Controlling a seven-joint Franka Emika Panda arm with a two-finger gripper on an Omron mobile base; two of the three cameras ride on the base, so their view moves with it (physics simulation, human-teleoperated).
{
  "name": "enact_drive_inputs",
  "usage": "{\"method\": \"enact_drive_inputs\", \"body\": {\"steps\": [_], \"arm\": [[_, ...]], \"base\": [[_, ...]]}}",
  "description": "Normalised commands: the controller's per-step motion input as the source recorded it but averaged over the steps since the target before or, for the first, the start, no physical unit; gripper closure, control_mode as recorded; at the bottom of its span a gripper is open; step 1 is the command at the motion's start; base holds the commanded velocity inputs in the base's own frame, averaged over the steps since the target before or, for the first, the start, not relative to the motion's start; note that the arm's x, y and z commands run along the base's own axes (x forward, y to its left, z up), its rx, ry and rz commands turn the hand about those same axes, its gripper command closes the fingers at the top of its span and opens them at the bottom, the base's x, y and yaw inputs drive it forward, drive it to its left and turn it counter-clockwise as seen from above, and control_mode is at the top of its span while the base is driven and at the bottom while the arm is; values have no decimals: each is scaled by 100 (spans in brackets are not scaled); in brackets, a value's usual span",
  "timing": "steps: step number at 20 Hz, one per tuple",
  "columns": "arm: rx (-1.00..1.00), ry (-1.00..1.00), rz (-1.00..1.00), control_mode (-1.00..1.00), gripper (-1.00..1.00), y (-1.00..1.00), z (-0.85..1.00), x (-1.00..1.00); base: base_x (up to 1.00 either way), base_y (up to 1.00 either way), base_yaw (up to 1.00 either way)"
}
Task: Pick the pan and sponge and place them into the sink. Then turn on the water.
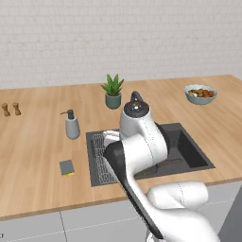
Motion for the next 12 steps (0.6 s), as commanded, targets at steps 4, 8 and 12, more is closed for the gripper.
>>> {"method": "enact_drive_inputs", "body": {"steps": [4,8,12], "arm": [[0,6,6,-100,-100,59,1,22],[2,1,4,-100,-100,45,0,35],[13,1,8,-100,-100,31,-7,48]], "base": [[0,0,0],[0,0,0],[0,0,0]]}}
